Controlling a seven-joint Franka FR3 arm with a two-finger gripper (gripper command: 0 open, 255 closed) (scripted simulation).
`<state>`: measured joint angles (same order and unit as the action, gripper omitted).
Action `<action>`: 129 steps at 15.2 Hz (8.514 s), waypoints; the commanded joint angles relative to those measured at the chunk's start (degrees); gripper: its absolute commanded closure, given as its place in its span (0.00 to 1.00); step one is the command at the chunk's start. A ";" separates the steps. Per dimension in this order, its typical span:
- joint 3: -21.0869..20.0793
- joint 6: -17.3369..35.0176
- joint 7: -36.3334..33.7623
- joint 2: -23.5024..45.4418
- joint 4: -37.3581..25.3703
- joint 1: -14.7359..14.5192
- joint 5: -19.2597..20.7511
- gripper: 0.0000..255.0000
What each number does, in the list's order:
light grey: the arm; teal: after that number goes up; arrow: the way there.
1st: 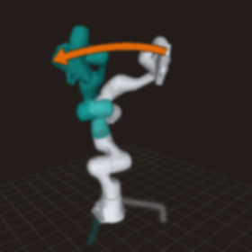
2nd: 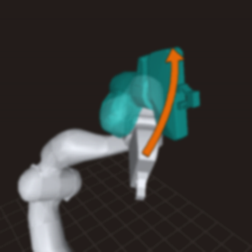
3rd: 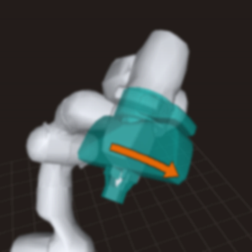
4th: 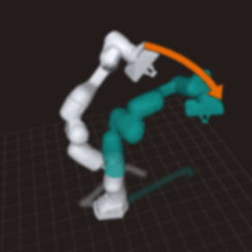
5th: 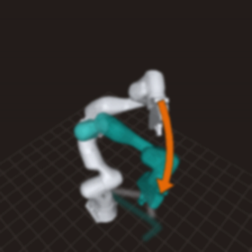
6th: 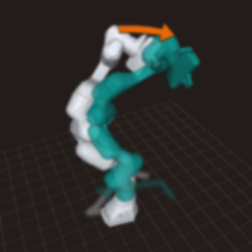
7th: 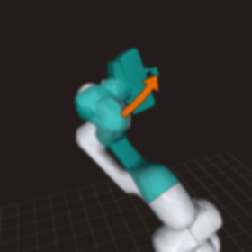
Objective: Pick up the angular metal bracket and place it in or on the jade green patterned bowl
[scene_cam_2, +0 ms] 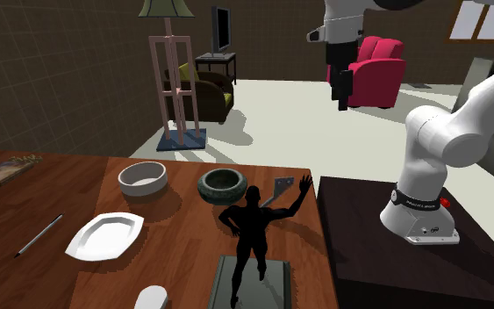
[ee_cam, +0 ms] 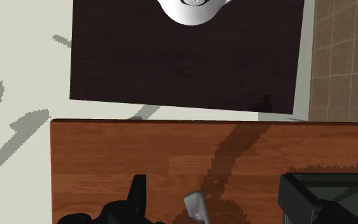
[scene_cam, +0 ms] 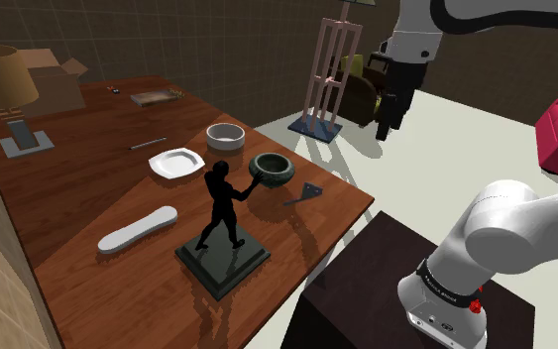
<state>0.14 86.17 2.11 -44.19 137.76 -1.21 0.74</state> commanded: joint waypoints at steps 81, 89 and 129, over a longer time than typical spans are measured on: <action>-6.97 74.90 -5.81 49.56 18.72 2.78 -3.88 1.00; -7.26 69.18 -5.35 43.58 18.93 2.77 -4.86 1.00; -6.23 66.22 -6.16 41.30 17.01 3.89 -2.12 1.00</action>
<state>-6.09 153.40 -4.19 -1.99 154.85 2.69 -1.21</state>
